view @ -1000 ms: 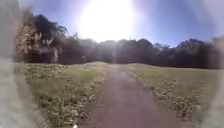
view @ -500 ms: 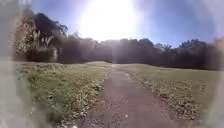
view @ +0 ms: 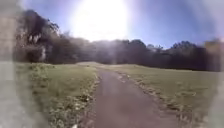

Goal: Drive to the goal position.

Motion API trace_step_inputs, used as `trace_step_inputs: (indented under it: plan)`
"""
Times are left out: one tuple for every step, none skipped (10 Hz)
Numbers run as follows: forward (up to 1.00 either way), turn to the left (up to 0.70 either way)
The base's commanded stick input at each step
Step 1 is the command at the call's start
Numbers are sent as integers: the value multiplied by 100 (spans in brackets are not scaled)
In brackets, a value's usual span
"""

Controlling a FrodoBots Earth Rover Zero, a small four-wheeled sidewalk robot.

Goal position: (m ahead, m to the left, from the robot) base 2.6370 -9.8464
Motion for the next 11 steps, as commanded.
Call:
trace_step_inputs:
  plan:
    - [100, 0]
    - [100, 0]
    - [100, 0]
    - [100, 0]
    - [100, 0]
    - [100, 0]
    - [100, 0]
    - [100, 0]
    - [100, 0]
    - [100, 0]
    - [100, 0]
